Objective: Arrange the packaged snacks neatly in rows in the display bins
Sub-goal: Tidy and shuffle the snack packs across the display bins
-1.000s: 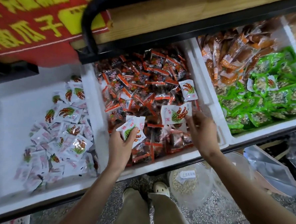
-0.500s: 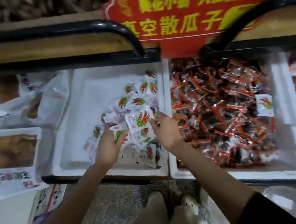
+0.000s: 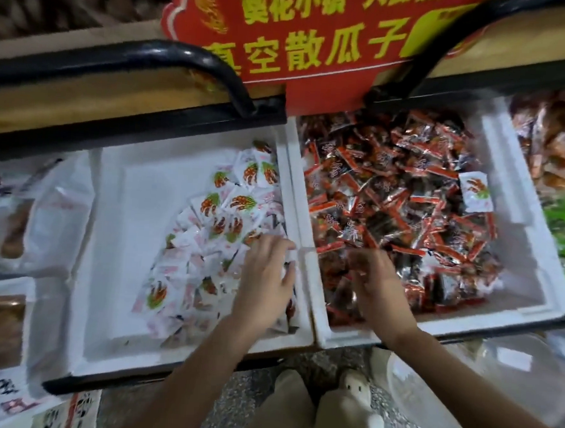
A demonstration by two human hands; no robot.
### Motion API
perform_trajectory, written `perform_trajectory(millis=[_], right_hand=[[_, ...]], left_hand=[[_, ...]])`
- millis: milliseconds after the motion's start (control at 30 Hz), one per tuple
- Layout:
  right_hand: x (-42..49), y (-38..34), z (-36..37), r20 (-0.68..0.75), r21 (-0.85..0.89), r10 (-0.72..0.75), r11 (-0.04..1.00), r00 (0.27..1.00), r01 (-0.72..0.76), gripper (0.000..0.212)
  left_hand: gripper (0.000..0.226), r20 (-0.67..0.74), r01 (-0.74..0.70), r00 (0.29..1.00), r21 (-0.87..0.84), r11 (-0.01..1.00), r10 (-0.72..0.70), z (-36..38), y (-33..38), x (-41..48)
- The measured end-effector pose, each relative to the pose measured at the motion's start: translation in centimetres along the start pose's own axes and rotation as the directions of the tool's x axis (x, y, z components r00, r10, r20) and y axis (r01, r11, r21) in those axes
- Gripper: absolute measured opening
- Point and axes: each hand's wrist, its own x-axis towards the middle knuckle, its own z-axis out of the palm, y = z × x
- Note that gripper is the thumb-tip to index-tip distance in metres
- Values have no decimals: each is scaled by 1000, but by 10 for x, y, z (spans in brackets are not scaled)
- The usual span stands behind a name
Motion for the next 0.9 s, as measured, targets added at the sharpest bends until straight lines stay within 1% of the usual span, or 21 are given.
perform_trajectory(millis=[67, 100, 167, 200, 233, 267, 333, 400, 467, 533, 600, 633, 700, 767, 833, 900], right_hand=[[-12, 35, -21, -61, -116, 101, 987, 993, -108, 36], [-16, 50, -31, -61, -143, 171, 973, 983, -179, 43], [-23, 70, -45, 22, -160, 297, 944, 955, -290, 63], [-25, 76, -48, 79, -163, 325, 937, 943, -309, 70], [-28, 79, -48, 121, -152, 333, 937, 935, -314, 72], [-29, 82, -47, 135, -128, 335, 939, 933, -319, 71], [-27, 89, -47, 93, -74, 310, 950, 946, -304, 65], [-15, 99, -50, 17, -65, 307, 950, 952, -305, 61], [2, 109, -55, -5, -92, 328, 941, 945, -327, 56], [17, 118, -59, 51, -156, 356, 926, 933, -345, 54], [29, 124, -67, 172, -210, 424, 898, 889, -388, 55], [35, 127, -70, 215, -186, 452, 889, 866, -418, 55], [43, 129, -78, 245, -38, 472, 878, 847, -478, 48], [47, 130, -83, 230, 74, 469, 865, 853, -496, 37], [47, 130, -87, 230, 76, 480, 858, 847, -508, 29], [45, 131, -91, 235, 3, 474, 873, 849, -488, 27]], left_hand=[[22, 129, -67, 989, -6, 998, 68, 24, 21, 4], [24, 175, -110, 978, -13, 994, 110, 35, 31, 6], [34, 282, -188, 940, -39, 981, 191, 57, 50, 10], [41, 357, -217, 909, -40, 975, 217, 67, 59, 11], [50, 434, -242, 871, -27, 970, 229, 77, 66, 13], [58, 503, -270, 833, 2, 963, 233, 85, 73, 13], [68, 588, -340, 772, 62, 938, 241, 99, 83, 15], [69, 611, -377, 753, 95, 921, 245, 109, 89, 20], [68, 605, -379, 761, 118, 918, 236, 117, 95, 28], [66, 615, -382, 757, 138, 914, 224, 124, 103, 38], [64, 644, -399, 739, 180, 899, 199, 129, 111, 47], [61, 647, -409, 738, 207, 889, 189, 130, 113, 50], [52, 615, -420, 766, 255, 871, 189, 128, 115, 57], [45, 574, -409, 800, 309, 858, 175, 120, 111, 63], [45, 541, -365, 833, 379, 850, 117, 112, 101, 68], [45, 516, -322, 854, 433, 842, 62, 107, 92, 69]])
